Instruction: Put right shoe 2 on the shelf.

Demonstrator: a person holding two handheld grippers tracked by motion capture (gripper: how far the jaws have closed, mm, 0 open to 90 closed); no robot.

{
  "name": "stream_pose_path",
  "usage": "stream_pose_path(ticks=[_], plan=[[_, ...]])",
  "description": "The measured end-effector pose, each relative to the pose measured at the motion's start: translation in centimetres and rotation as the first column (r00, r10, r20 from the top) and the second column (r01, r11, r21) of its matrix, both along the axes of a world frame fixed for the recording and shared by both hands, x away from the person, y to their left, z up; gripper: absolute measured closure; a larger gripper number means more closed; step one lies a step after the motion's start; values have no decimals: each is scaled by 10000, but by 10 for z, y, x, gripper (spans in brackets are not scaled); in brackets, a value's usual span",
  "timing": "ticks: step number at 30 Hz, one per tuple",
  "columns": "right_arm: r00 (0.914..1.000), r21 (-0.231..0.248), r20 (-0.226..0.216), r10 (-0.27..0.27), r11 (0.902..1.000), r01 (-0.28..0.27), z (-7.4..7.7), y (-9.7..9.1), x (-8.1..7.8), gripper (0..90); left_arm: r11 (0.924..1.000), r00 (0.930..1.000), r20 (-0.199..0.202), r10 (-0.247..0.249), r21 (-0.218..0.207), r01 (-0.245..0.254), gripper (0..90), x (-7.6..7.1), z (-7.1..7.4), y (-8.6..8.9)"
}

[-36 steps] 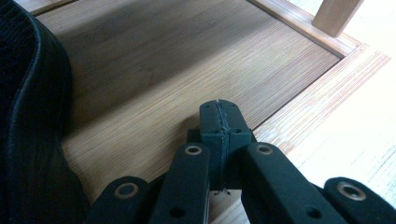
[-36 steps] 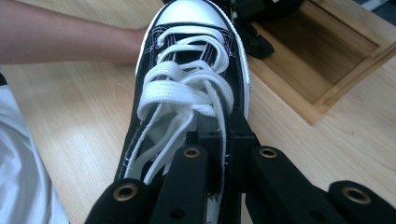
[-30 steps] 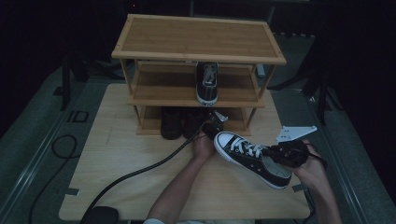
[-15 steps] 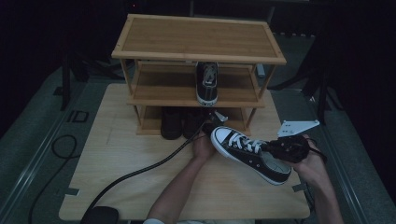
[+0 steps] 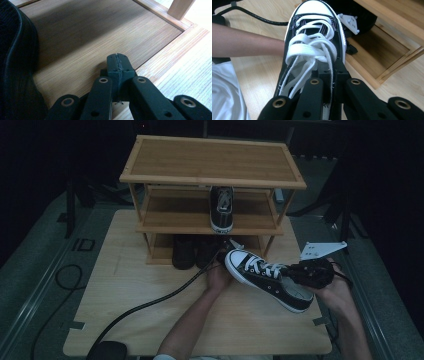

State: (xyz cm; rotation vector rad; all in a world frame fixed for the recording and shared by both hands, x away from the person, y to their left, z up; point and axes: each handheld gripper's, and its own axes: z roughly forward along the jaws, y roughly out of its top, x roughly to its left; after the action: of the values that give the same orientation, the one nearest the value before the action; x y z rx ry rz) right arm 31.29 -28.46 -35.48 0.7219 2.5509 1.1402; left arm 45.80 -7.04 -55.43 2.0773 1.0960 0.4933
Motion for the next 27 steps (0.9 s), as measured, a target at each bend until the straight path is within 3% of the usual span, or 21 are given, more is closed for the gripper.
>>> stream_pose_path(ticks=[9, 10, 11, 21, 27], plan=[[9996, 174, 242, -173, 9997, 168, 13, -3, 5, 882, 9998, 10000, -27, -73, 164, 73, 900, 0, 1, 1], [9994, 235, 251, -220, 9995, 215, 15, -3, 6, 882, 9989, 9998, -79, -192, 422, 195, 900, 0, 2, 3], [9993, 271, 268, -273, 9993, 265, 16, -3, 6, 882, 9998, 10000, -23, -80, 165, 80, 900, 0, 1, 1], [9960, 360, 332, -831, 9960, 819, 26, -5, 18, 882, 10000, 10000, -80, -39, 67, 40, 900, 0, 0, 1], [9899, 694, 211, -1400, 9880, 1382, 30, -7, 29, 882, 9999, 10000, -19, 16, 133, -15, 900, -1, 0, 1]])
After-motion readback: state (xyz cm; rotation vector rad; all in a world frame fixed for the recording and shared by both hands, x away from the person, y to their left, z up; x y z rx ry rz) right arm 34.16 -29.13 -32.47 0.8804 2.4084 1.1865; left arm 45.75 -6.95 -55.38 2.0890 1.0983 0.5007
